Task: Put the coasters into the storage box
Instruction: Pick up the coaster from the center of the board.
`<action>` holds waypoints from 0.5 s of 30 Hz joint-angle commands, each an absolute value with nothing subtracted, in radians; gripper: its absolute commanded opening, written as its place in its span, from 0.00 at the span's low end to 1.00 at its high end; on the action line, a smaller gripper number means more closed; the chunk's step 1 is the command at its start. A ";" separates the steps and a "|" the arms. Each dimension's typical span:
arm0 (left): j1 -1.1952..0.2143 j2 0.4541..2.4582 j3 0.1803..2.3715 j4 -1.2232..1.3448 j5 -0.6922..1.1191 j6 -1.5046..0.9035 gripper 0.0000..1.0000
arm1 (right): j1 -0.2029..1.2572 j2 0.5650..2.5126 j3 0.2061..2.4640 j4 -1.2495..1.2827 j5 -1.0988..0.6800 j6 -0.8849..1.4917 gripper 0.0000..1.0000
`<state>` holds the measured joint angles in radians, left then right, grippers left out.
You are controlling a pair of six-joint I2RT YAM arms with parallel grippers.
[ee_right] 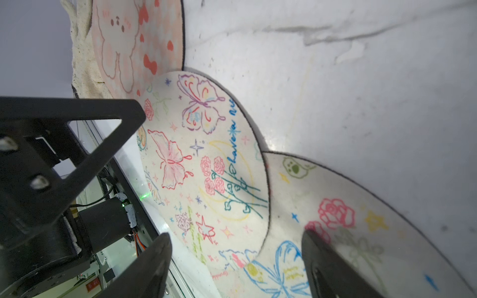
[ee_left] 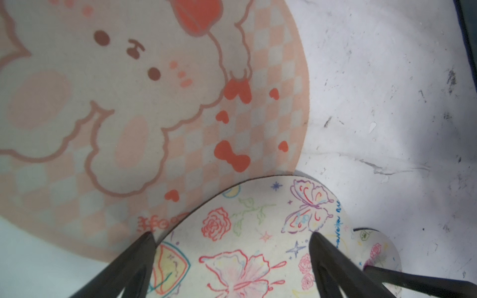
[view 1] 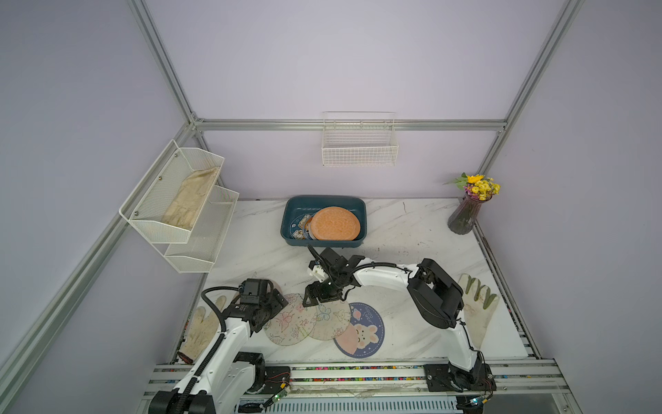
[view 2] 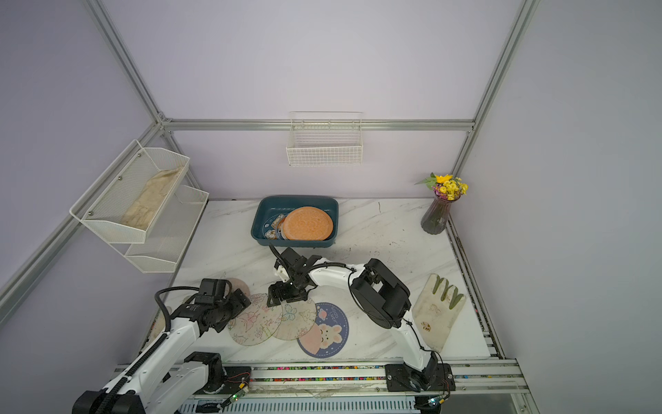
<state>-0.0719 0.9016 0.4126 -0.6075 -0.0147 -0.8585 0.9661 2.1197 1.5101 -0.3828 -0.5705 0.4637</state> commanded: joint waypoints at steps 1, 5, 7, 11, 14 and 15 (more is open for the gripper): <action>-0.067 0.905 0.442 -0.594 -0.061 -0.786 0.90 | 0.980 2.158 1.526 -0.390 -0.550 0.477 0.80; -0.067 0.940 0.453 -0.601 -0.038 -0.764 0.81 | 0.980 2.163 1.537 -0.403 -0.558 0.480 0.79; -0.067 0.962 0.455 -0.598 -0.031 -0.760 0.78 | 0.983 2.164 1.540 -0.409 -0.561 0.480 0.78; -0.067 1.011 0.461 -0.583 -0.032 -0.735 0.76 | 0.984 2.166 1.535 -0.411 -0.567 0.482 0.78; -0.067 1.026 0.450 -0.559 0.002 -0.739 0.74 | 0.987 2.174 1.538 -0.412 -0.573 0.483 0.77; -0.067 1.026 0.448 -0.558 0.012 -0.741 0.74 | 0.986 2.178 1.537 -0.413 -0.574 0.485 0.77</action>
